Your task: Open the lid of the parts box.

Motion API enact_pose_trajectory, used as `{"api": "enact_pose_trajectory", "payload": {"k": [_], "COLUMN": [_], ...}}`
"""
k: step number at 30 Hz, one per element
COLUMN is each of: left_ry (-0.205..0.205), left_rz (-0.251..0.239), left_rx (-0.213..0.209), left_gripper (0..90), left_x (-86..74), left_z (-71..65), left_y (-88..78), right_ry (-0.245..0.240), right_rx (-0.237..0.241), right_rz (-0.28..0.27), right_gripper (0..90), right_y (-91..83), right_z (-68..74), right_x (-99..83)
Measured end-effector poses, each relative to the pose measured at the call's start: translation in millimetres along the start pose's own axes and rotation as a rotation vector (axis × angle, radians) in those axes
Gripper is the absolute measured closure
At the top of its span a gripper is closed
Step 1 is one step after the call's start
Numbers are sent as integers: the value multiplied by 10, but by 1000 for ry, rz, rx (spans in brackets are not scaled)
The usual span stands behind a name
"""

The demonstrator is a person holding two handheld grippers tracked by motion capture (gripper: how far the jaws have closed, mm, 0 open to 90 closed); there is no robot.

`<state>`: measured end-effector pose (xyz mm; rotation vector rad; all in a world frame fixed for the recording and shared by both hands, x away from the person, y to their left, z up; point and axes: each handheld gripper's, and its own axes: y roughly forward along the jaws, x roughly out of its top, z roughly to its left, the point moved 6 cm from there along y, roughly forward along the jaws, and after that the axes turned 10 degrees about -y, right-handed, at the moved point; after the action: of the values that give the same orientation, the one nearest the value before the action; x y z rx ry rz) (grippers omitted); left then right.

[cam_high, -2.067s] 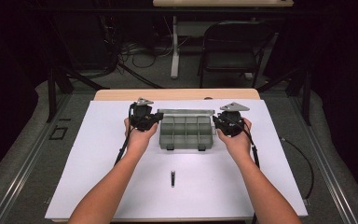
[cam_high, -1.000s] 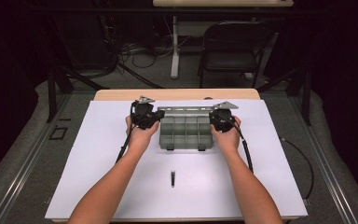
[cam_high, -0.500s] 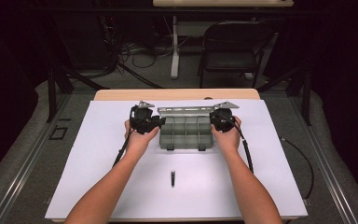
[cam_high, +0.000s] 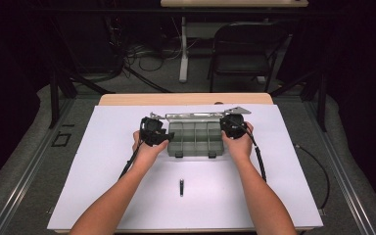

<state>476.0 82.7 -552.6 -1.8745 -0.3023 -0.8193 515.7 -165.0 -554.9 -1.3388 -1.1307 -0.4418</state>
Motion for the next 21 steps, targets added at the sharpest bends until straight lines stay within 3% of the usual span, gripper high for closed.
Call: {"api": "enact_pose_trajectory", "payload": {"k": [10,21], "left_ry": [-6,-5], "left_rz": [45,84], "left_rx": [28,52], "left_gripper": [530,576], "left_x": [-133,-257], "left_z": [41,62], "left_y": [147,336], "right_ry": [6,7], "right_rx": [-2,-3], "right_rz": [-1,-6], "right_gripper": [860,861], "right_y": [0,4], "right_z": [2,10], "right_x": [-3,-11]}}
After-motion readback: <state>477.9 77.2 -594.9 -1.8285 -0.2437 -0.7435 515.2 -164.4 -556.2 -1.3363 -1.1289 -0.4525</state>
